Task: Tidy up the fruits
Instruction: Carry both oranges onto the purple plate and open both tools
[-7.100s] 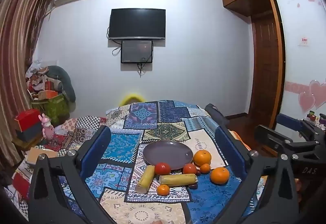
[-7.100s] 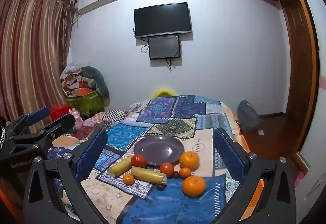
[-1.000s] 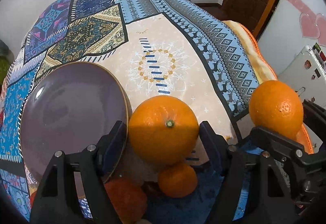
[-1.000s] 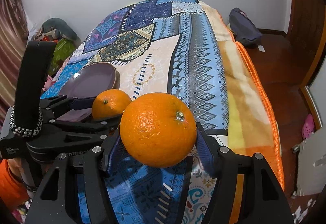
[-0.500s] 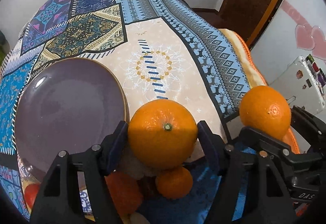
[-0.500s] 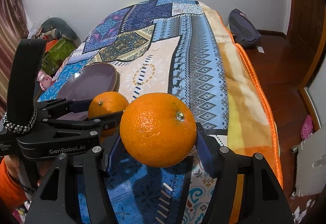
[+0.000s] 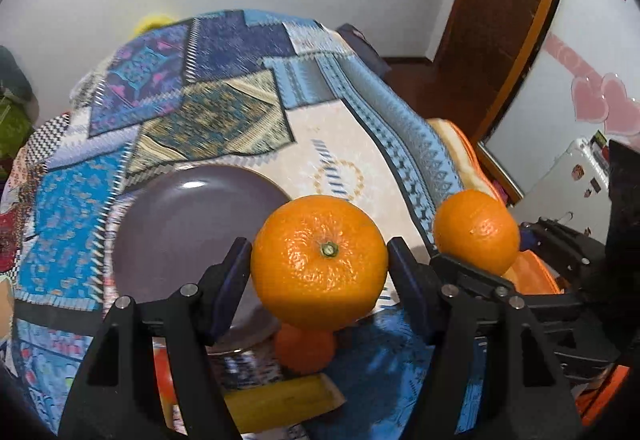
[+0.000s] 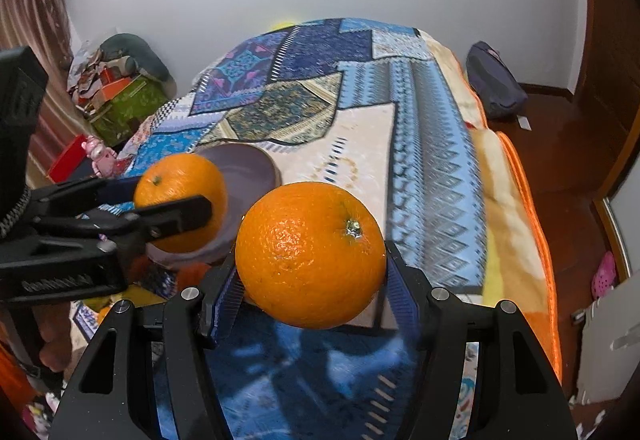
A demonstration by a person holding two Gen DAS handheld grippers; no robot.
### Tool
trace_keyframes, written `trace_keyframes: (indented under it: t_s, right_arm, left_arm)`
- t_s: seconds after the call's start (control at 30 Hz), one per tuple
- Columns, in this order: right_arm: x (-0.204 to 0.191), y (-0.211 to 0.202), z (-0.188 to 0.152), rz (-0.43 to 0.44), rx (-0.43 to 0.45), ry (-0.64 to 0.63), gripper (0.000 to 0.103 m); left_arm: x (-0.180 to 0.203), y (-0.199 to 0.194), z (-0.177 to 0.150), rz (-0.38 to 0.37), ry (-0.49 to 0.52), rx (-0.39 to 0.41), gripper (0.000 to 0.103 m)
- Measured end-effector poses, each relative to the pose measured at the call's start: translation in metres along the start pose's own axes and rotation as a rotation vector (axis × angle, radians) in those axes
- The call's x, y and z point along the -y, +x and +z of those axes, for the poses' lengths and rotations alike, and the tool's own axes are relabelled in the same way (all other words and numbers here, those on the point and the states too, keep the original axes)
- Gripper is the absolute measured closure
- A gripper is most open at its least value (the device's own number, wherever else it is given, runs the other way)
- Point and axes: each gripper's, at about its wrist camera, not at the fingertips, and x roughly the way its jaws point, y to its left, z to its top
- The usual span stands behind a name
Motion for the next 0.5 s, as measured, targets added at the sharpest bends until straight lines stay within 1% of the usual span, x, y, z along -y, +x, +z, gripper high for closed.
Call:
trace_keyframes:
  t_s: [0.07, 0.3, 0.5]
  right_arm:
    - [-0.008, 0.002, 0.004, 0.006, 0.004, -0.014, 0.042]
    - [-0.039, 0.021, 0.019, 0.032, 0.009, -0.080, 0.042]
    - [-0.061, 0.042, 0.030, 0.059, -0.002, -0.120, 0.042]
  left_arm:
    - [-0.010, -0.012, 0.001, 0.016, -0.005, 0.018, 0.035]
    - [-0.049, -0.035, -0.002, 0.075, -0.034, 0.044, 0.035]
    - [-0.084, -0.039, -0.003, 0.116, -0.070, 0.041, 0.035]
